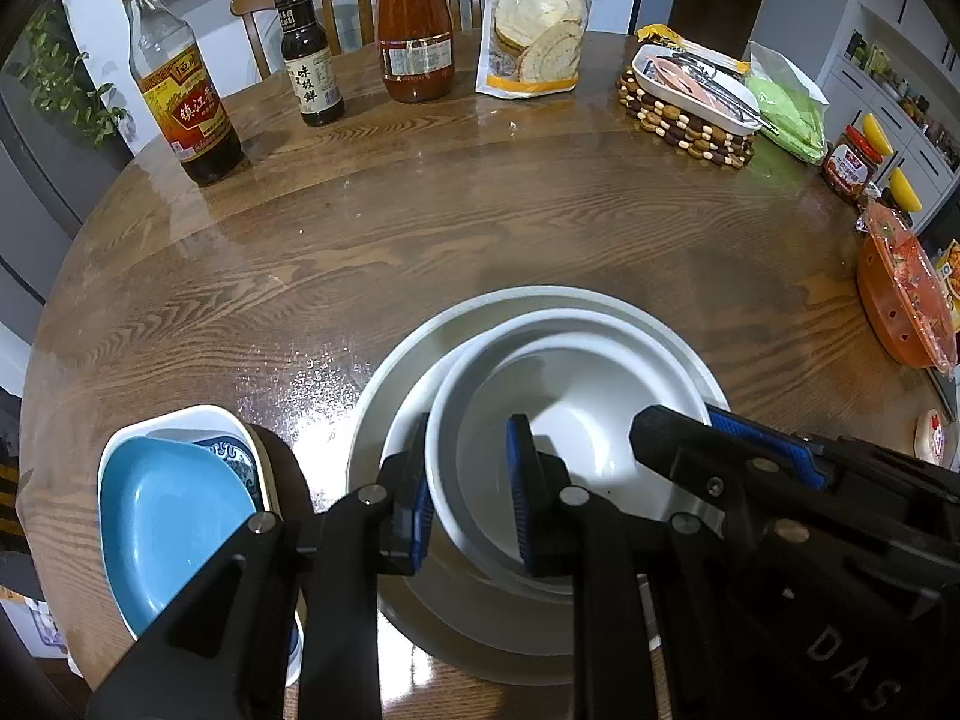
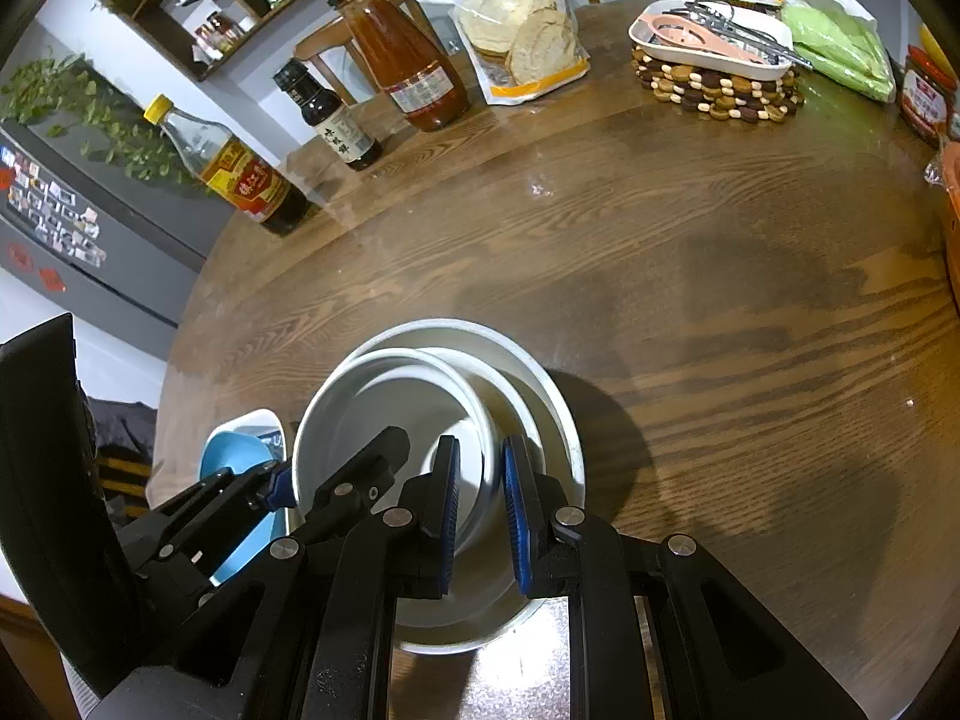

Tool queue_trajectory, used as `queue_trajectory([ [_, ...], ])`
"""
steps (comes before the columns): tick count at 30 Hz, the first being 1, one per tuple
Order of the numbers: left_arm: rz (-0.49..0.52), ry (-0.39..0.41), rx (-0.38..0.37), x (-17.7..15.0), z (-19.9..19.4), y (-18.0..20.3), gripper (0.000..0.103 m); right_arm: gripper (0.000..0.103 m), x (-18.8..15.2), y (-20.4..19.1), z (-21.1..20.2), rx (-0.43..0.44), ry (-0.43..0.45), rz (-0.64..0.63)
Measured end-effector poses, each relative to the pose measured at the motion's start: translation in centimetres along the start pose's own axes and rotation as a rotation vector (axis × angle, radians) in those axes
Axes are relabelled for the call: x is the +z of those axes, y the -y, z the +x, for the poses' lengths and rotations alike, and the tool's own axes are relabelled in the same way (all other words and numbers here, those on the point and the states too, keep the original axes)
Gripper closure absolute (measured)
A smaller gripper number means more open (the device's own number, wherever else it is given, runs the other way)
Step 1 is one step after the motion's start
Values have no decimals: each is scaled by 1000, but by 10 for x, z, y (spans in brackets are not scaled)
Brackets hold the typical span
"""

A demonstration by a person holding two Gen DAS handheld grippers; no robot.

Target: Organize plates and bowls

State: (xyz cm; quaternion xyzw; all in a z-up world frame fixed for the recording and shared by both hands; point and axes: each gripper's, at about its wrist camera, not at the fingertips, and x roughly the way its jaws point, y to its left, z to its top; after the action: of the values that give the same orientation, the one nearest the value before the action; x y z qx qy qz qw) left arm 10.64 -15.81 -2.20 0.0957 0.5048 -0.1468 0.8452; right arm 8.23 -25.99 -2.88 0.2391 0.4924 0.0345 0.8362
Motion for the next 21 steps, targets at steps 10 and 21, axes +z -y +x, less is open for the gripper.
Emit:
queue_trajectory([
  [10,-9,-7,2,-1,-1,-1,83,85,-1,-1,0,4,-5,4],
  [21,-13,-2,5,-3,-4,-2,83,85,-2,-1,-1,5,-10,3],
])
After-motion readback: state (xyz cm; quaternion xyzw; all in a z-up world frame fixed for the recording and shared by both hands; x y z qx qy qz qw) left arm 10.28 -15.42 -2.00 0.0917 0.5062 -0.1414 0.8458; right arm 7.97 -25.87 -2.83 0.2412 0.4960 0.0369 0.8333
